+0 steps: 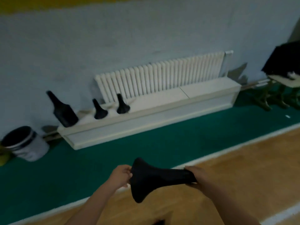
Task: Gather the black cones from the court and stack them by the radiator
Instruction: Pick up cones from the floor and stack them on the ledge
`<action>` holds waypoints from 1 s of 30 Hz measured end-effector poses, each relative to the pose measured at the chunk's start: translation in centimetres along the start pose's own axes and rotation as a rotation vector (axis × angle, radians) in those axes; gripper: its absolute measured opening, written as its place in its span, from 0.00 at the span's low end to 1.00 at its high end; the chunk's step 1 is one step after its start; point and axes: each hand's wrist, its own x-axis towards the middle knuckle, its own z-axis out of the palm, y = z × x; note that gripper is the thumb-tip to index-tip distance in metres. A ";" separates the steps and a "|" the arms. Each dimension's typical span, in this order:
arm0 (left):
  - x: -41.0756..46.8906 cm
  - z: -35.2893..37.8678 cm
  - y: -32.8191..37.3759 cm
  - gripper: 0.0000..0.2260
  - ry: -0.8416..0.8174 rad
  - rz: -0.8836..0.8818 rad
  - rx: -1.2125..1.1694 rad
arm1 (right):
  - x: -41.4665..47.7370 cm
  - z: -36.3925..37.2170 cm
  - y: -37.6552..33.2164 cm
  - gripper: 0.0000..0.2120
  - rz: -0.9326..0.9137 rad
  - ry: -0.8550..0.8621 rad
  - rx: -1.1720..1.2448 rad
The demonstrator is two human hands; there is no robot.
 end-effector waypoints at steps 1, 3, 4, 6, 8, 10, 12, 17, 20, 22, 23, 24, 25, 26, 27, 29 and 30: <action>-1.0 -1.5 0.0 0.12 0.040 -0.010 -0.021 | -0.5 1.3 -1.2 0.05 -0.025 -0.024 0.027; -3.3 -5.0 -0.3 0.11 0.145 -0.018 -0.084 | -1.7 4.5 -3.4 0.04 -0.078 -0.101 0.025; -4.2 -6.5 -0.8 0.11 0.194 -0.027 -0.123 | -2.2 6.0 -4.3 0.04 -0.103 -0.148 -0.003; -6.1 -9.7 -2.0 0.11 0.288 -0.045 -0.161 | -3.4 9.4 -6.1 0.06 -0.156 -0.237 -0.052; -7.6 -12.7 -3.3 0.10 0.337 -0.051 -0.128 | -4.4 12.7 -7.5 0.06 -0.205 -0.301 -0.087; -8.8 -15.5 -4.6 0.10 0.375 -0.070 -0.123 | -5.3 15.7 -8.2 0.04 -0.242 -0.346 -0.090; -9.2 -17.6 -5.8 0.11 0.397 -0.078 -0.130 | -6.0 18.2 -8.1 0.03 -0.258 -0.363 -0.080; -8.7 -23.0 -9.3 0.13 0.494 -0.123 -0.190 | -6.9 25.4 -8.8 0.06 -0.253 -0.415 -0.121; -7.5 -26.8 -11.5 0.13 0.506 -0.121 -0.214 | -7.1 30.2 -10.3 0.06 -0.277 -0.412 -0.131; -6.5 -29.4 -13.0 0.13 0.507 -0.119 -0.220 | -7.1 33.5 -11.4 0.07 -0.295 -0.409 -0.149; -6.0 -30.5 -13.6 0.12 0.512 -0.119 -0.223 | -7.1 34.9 -11.9 0.07 -0.301 -0.410 -0.162; -5.5 -31.7 -14.1 0.11 0.518 -0.114 -0.233 | -7.1 36.3 -12.5 0.07 -0.310 -0.412 -0.167; -4.9 -32.7 -14.9 0.11 0.519 -0.115 -0.249 | -6.9 37.7 -12.9 0.07 -0.315 -0.408 -0.180; -4.4 -33.7 -15.5 0.11 0.520 -0.113 -0.260 | -6.8 39.0 -13.3 0.07 -0.321 -0.401 -0.184; -3.9 -34.4 -15.9 0.11 0.524 -0.108 -0.272 | -6.5 40.0 -13.7 0.07 -0.329 -0.397 -0.185; -3.0 -36.0 -16.9 0.12 0.531 -0.113 -0.309 | -6.1 42.2 -14.3 0.08 -0.337 -0.405 -0.201; -2.6 -36.5 -17.2 0.12 0.531 -0.109 -0.320 | -5.8 42.9 -14.6 0.08 -0.336 -0.405 -0.204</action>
